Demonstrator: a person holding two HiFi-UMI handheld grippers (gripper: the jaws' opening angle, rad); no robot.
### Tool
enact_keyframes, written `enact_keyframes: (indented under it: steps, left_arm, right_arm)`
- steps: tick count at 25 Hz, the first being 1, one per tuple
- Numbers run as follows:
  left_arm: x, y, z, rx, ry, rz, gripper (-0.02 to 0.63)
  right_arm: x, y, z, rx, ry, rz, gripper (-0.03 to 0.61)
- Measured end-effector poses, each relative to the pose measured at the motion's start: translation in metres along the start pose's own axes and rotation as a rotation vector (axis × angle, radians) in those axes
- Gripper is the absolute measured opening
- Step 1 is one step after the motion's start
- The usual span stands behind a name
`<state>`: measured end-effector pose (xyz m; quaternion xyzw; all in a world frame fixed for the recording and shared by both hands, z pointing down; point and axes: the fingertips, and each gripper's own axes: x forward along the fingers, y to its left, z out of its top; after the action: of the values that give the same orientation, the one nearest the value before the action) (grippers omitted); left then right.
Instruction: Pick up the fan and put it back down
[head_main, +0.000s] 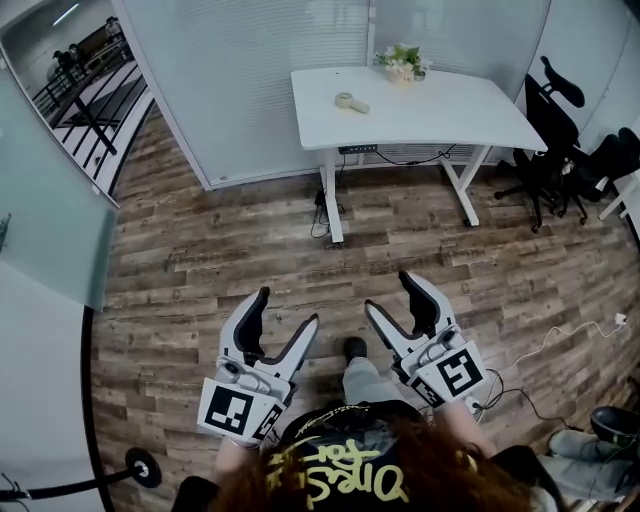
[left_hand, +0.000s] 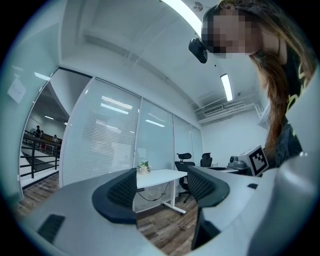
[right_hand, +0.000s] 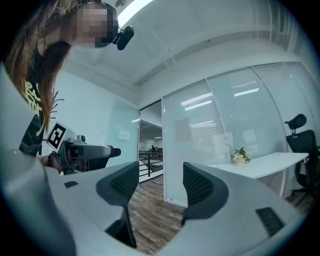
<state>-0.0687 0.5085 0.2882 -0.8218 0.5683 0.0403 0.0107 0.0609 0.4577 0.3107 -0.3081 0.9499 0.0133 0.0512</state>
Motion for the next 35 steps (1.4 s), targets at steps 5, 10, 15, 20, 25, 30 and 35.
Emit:
enact_keyframes:
  steps: [5, 10, 15, 20, 25, 30, 35]
  left_arm:
    - [0.035, 0.021, 0.004, 0.005, -0.016, 0.01, 0.311]
    - [0.071, 0.041, 0.01, 0.006, -0.033, 0.025, 0.308]
    - [0.108, 0.058, 0.014, -0.031, -0.04, 0.032, 0.305]
    - [0.141, 0.072, 0.008, -0.039, -0.021, 0.048, 0.305]
    - [0.174, 0.079, 0.005, -0.02, -0.014, 0.063, 0.305]
    - [0.206, 0.084, 0.004, 0.002, -0.012, 0.082, 0.304]
    - [0.223, 0.084, -0.001, 0.01, -0.002, 0.102, 0.304]
  right_arm:
    - [0.03, -0.031, 0.002, 0.001, -0.023, 0.007, 0.259]
    - [0.061, -0.059, 0.003, -0.001, -0.025, 0.032, 0.259]
    - [0.085, -0.09, 0.008, 0.007, -0.034, 0.042, 0.258]
    - [0.11, -0.121, 0.003, -0.002, -0.024, 0.061, 0.259]
    - [0.131, -0.152, 0.0, 0.011, -0.035, 0.086, 0.258]
    - [0.146, -0.176, -0.011, 0.039, -0.018, 0.12, 0.258]
    - [0.154, -0.192, -0.016, 0.077, -0.002, 0.142, 0.258]
